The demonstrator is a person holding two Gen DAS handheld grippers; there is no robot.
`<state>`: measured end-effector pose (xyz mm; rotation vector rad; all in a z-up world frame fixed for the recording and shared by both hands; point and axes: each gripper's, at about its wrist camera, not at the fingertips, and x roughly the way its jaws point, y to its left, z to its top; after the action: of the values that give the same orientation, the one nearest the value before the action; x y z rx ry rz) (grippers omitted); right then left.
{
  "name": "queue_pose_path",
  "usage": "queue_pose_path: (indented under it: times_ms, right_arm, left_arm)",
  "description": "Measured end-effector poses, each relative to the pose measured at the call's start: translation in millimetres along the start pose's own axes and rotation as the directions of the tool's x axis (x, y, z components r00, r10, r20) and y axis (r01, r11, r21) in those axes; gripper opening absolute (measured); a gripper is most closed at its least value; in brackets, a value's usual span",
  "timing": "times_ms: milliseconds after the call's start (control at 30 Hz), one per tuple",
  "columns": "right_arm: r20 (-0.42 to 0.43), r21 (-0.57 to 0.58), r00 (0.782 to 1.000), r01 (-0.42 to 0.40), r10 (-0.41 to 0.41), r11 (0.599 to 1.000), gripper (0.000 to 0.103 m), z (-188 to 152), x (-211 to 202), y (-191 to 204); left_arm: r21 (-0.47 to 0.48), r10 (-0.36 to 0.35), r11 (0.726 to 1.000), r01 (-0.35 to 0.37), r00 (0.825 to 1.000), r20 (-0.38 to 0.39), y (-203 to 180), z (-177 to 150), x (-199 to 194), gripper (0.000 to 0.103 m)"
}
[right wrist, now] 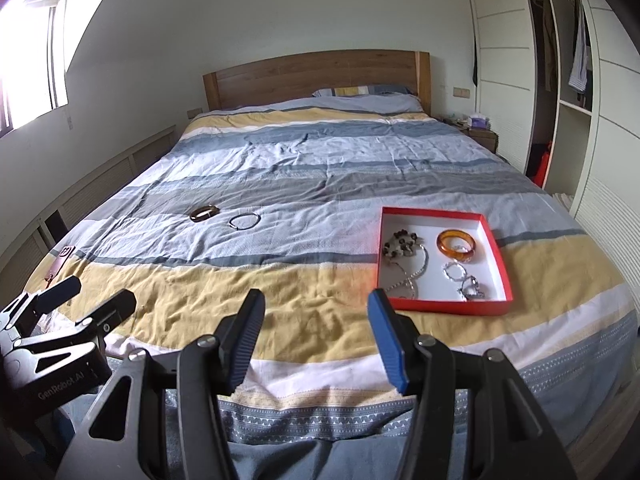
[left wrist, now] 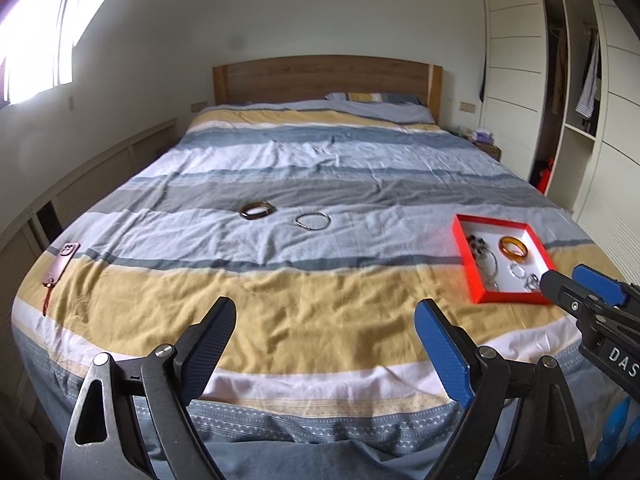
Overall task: Organize jewelry
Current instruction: 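Withdraw both open tools from the box toward the remaining bangles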
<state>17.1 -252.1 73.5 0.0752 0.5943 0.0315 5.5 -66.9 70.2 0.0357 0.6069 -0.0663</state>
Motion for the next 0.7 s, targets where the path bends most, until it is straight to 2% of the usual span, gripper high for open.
queue_pose_path:
  times_ms: [333,700]
  right_arm:
    - [0.006,-0.068,0.999,-0.044,0.045,0.997,0.057,7.1,16.0,27.8]
    - [-0.078,-0.080,0.996,-0.043,0.037,0.996,0.058,10.3,59.2,35.7]
  left_arm:
    - [-0.024,0.046,0.999,-0.046,0.999,0.020,17.8,4.0,5.1,0.092]
    - [-0.048,0.047,0.998,-0.049,0.998,-0.042,37.3,9.4,42.4,0.093]
